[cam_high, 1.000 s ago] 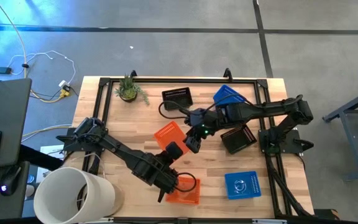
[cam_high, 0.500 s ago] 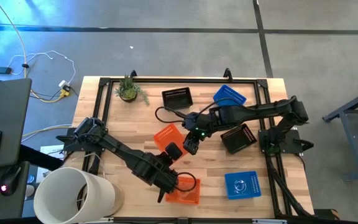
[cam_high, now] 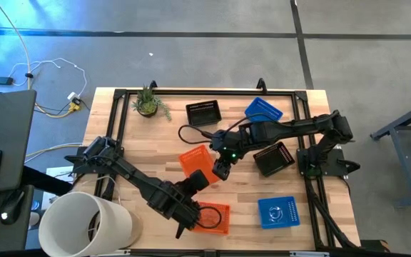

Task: Stack baskets by color
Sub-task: Stack the top orange basket on top of the bottom orange basket

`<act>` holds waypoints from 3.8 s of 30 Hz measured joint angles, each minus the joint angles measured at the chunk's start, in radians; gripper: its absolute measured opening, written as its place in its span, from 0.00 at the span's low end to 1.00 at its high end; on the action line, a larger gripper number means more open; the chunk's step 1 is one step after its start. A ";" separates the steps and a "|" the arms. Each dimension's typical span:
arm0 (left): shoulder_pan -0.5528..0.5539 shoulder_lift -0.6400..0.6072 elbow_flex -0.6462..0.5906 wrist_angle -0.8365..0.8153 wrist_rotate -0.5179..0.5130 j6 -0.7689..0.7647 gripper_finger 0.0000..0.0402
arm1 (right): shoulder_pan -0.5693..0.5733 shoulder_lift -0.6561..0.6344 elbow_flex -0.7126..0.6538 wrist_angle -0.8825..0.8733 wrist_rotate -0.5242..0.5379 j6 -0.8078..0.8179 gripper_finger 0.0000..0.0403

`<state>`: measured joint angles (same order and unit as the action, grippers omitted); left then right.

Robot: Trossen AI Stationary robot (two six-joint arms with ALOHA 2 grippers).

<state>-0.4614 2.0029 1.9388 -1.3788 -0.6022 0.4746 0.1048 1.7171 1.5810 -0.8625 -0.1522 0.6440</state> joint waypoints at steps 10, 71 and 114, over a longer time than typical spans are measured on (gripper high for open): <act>-0.006 0.000 0.000 0.009 -0.052 0.070 0.00 | 0.000 0.000 0.000 0.006 -0.077 0.057 0.33; -0.043 0.000 0.000 0.041 -0.065 -0.019 0.29 | 0.018 0.002 0.000 -0.082 -0.080 -0.043 0.00; -0.097 -0.417 -0.450 0.178 0.119 -0.644 0.29 | 0.192 0.006 0.000 -0.040 -0.067 -0.103 0.00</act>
<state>-0.5587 1.5860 1.4889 -1.2004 -0.4831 -0.1693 0.2970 1.7233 1.5810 -0.9025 -0.2195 0.5411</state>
